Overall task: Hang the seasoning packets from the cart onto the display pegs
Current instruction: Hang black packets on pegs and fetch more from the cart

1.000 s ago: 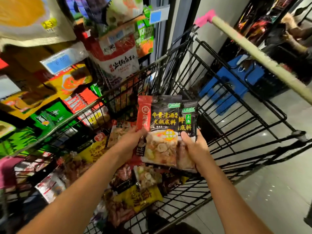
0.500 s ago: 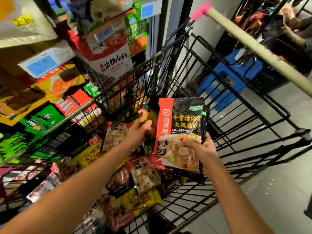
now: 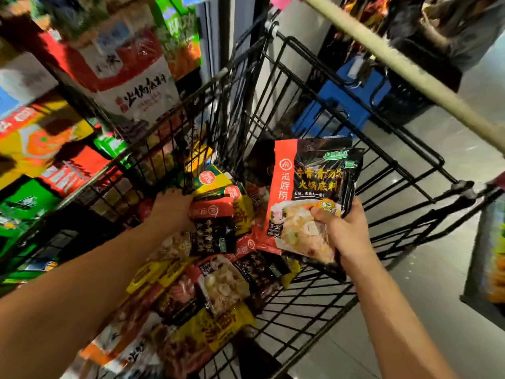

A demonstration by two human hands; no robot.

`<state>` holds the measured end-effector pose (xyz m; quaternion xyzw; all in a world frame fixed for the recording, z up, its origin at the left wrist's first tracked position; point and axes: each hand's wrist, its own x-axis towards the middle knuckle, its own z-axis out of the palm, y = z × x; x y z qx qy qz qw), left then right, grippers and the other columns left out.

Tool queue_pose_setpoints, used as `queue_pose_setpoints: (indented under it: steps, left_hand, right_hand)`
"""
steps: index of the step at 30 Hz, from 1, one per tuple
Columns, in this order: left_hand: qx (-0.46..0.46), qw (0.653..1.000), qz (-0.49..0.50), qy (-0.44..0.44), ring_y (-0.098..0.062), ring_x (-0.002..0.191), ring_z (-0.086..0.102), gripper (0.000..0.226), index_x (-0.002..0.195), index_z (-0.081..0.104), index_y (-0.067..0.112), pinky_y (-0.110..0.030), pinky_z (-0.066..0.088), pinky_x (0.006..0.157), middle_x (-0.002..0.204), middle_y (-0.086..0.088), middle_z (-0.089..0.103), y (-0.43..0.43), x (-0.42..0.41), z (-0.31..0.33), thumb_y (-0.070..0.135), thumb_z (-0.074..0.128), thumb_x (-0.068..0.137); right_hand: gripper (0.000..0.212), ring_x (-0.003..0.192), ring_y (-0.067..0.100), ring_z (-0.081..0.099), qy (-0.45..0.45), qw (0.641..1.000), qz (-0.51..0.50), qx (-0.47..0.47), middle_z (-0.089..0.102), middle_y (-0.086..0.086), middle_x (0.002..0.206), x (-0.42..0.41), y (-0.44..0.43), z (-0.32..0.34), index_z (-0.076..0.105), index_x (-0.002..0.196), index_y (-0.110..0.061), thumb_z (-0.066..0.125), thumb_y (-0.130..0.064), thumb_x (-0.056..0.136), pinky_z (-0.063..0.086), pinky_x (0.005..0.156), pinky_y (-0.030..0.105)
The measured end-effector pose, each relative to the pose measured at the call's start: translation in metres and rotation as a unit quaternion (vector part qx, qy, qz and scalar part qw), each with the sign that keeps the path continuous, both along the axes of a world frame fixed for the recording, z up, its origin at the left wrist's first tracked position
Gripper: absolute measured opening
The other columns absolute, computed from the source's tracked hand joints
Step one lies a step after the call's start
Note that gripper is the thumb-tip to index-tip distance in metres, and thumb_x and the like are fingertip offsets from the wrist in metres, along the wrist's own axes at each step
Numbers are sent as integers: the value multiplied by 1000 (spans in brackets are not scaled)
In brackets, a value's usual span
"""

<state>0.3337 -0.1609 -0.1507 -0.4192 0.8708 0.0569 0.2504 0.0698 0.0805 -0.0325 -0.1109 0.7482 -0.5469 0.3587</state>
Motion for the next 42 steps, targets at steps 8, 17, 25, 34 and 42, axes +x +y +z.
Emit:
queue_pose_setpoints:
  steps: [8,17,25,34,42]
  left_hand:
    - [0,962,155,225,-35,95,68,37,115,59,24,-42,53,75,101,-10,71,24,52,53,45,72,88]
    - [135,705,434,545,1,47,53,25,73,60,9,-12,38,49,48,15,57,71,112,171,16,74,93]
    - [74,578,461,669,-22,75,62,29,88,70,29,-39,44,77,74,2,71,132,221,290,53,82,77]
    - [-76,493,420,758,-1,65,66,29,95,63,27,-31,46,74,73,13,72,188,352,399,42,82,80]
    - [-255,486,320,772,2,64,58,14,95,63,28,-30,45,71,71,17,68,227,451,480,20,74,92]
  right_hand:
    - [54,95,30,77,-15,999,29,-2,76,14,109,16,-1,7,50,124,-14,79,5,82,61,88,54]
    - [48,94,10,76,-37,983,178,-36,75,2,112,81,-32,37,55,119,-26,76,2,87,60,80,27]
    - [59,97,38,74,-104,953,264,-109,75,17,109,170,-64,122,61,130,-16,86,-9,77,62,79,53]
    - [95,104,40,71,28,916,282,-283,71,17,124,310,-61,242,52,140,-28,88,-49,55,55,90,68]
    - [76,109,28,72,80,838,324,-431,75,-1,118,433,-46,346,61,127,-40,87,-46,56,53,101,56]
